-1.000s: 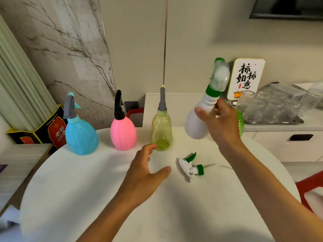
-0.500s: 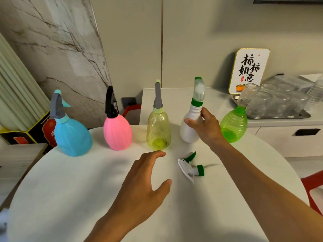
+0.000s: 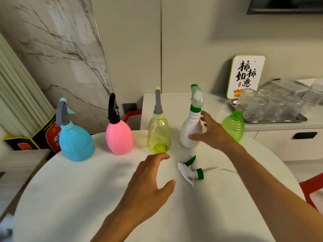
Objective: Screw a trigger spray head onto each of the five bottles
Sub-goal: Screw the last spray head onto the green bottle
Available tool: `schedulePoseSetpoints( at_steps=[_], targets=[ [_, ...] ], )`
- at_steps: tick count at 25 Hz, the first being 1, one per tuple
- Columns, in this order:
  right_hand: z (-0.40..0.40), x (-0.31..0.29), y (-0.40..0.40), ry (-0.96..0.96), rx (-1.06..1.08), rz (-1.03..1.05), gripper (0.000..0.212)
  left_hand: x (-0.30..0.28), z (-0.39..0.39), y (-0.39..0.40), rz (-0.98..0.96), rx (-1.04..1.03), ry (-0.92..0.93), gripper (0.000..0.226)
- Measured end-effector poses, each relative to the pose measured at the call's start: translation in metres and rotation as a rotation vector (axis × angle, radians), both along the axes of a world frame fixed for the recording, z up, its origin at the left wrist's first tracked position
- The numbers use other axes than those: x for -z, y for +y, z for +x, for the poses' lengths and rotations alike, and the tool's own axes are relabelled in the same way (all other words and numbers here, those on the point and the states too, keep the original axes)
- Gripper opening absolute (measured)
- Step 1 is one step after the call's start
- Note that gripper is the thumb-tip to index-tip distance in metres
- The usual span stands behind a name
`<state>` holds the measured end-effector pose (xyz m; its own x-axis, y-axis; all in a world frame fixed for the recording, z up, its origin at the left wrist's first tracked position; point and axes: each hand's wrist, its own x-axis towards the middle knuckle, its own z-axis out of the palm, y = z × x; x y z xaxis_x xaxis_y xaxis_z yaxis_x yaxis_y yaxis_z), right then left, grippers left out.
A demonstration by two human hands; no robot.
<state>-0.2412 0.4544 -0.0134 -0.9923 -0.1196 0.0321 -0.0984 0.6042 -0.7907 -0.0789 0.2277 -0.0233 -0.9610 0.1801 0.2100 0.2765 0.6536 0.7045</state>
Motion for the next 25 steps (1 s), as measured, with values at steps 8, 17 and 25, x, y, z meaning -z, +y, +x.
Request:
schedulePoseSetpoints(
  at_steps=[8, 17, 25],
  targets=[
    [0.016, -0.018, 0.066, 0.563, 0.581, 0.095, 0.077, 0.002, -0.009, 0.008, 0.016, -0.001, 0.007, 0.054],
    [-0.008, 0.042, 0.088, 0.162, 0.461, -0.182, 0.091, 0.007, -0.009, 0.012, -0.088, -0.011, 0.078, 0.054],
    [0.079, -0.066, 0.05, 0.324, 0.33, -0.441, 0.08, -0.016, -0.005, 0.011, 0.151, -0.024, 0.193, 0.063]
  ],
)
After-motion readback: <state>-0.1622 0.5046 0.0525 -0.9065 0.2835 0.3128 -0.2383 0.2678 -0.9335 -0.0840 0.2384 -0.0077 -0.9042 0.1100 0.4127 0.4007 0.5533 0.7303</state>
